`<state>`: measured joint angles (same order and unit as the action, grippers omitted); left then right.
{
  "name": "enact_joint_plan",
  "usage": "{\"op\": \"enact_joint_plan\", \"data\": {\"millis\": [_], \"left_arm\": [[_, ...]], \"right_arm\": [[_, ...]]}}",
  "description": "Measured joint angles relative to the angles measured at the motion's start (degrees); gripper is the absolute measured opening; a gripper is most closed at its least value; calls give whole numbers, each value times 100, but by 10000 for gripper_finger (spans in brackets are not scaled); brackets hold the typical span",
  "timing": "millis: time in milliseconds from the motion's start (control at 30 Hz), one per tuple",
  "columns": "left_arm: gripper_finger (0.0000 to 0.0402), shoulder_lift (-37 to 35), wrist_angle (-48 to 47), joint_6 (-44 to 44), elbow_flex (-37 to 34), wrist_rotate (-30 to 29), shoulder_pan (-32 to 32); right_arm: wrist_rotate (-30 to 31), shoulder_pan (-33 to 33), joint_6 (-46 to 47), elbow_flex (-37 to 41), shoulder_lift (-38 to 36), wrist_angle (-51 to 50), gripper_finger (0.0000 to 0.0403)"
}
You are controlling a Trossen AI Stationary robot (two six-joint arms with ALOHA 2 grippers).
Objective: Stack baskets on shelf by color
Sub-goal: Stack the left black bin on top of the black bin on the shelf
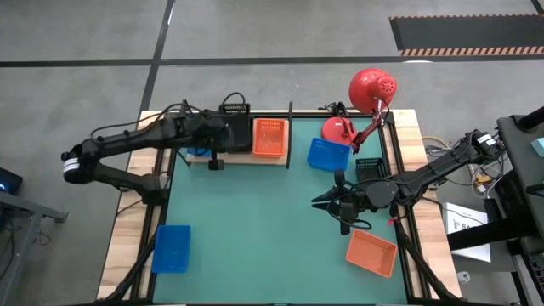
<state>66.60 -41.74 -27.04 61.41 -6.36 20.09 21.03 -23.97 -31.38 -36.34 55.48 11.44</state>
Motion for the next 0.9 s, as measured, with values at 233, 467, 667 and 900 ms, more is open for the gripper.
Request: {"op": "enact_joint_plan", "data": {"millis": [233, 467, 667, 900], "left_arm": [[0, 439, 489, -49, -390, 265, 409], [0, 915, 688, -273, -330, 281, 437], [0, 1173, 704, -359, -256, 281, 473], [0, 1285, 675, -250, -267, 280, 471]], "right_arm": [[3, 0, -167, -2, -32, 18, 52], [3, 0, -166, -2, -72, 20, 52], [3, 0, -77, -2, -72, -7, 52], [3, 0, -68, -2, -70, -16, 52]]}}
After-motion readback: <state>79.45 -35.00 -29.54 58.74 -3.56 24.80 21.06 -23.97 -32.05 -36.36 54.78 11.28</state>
